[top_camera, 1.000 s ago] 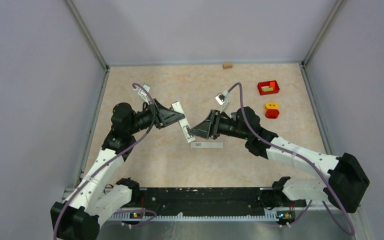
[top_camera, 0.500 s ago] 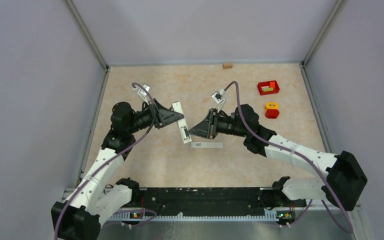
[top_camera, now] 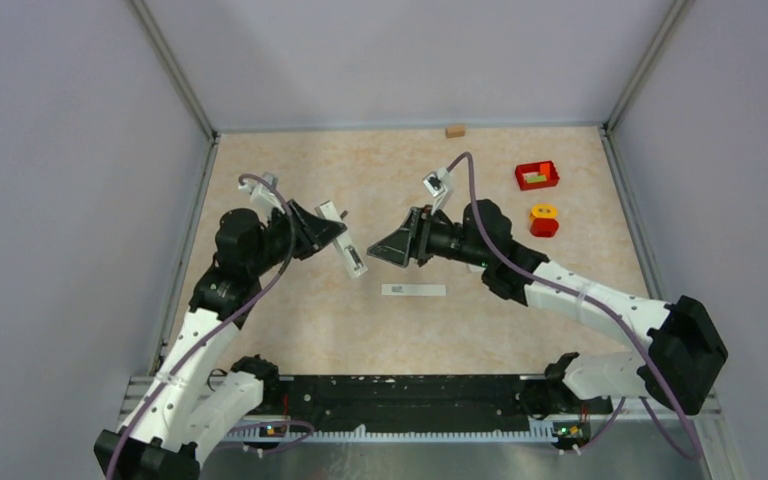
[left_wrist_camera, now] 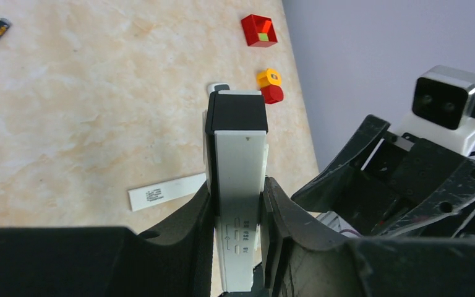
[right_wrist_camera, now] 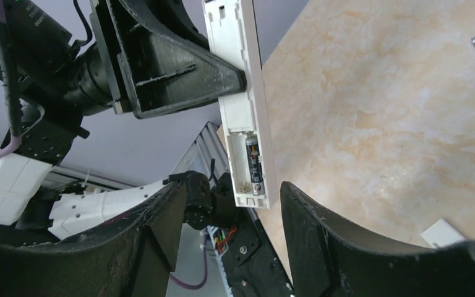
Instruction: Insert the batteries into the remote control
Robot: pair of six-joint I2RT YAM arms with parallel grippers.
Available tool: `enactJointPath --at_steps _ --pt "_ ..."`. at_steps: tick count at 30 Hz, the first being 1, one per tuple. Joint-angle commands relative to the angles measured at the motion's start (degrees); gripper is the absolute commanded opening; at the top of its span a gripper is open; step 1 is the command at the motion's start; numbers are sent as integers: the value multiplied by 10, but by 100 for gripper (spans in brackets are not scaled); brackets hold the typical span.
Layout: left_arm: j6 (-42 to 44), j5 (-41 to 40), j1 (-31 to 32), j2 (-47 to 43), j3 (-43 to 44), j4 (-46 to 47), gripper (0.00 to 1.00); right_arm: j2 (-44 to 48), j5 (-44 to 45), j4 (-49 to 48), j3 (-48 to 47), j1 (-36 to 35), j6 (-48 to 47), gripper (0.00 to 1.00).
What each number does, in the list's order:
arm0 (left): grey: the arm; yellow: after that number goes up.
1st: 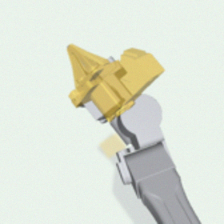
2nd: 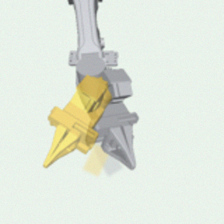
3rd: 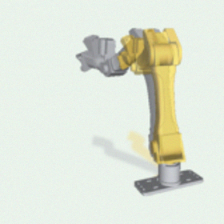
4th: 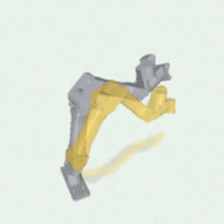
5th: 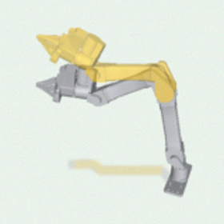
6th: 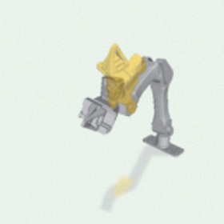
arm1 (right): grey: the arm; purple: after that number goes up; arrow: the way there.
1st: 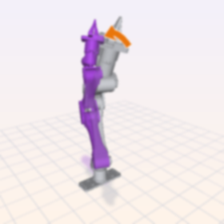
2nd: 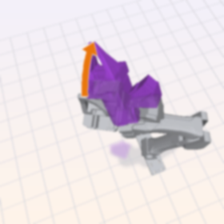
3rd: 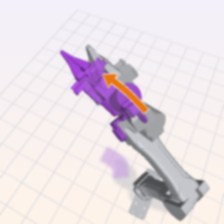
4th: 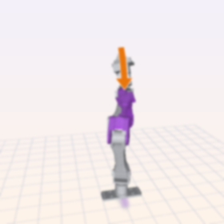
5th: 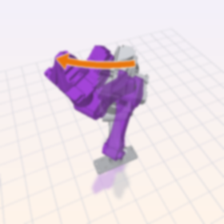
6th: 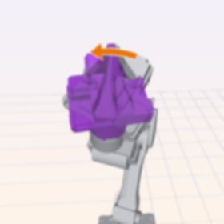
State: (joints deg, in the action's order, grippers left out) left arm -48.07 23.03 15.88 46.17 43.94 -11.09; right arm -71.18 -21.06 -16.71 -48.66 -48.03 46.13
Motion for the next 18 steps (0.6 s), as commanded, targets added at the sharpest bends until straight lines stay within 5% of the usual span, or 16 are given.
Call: enactJointPath --at_steps 1,12,18 --pt "34 -18 -4 -14 32 -14 0 -35 -4 -25 -46 4 -35 60" --pt "44 139 -4 5 50 31 0 -76 -170 -86 -42 3 -101 60" --pt "34 183 -4 11 46 60 0 -78 -169 -90 -36 2 -90 53"
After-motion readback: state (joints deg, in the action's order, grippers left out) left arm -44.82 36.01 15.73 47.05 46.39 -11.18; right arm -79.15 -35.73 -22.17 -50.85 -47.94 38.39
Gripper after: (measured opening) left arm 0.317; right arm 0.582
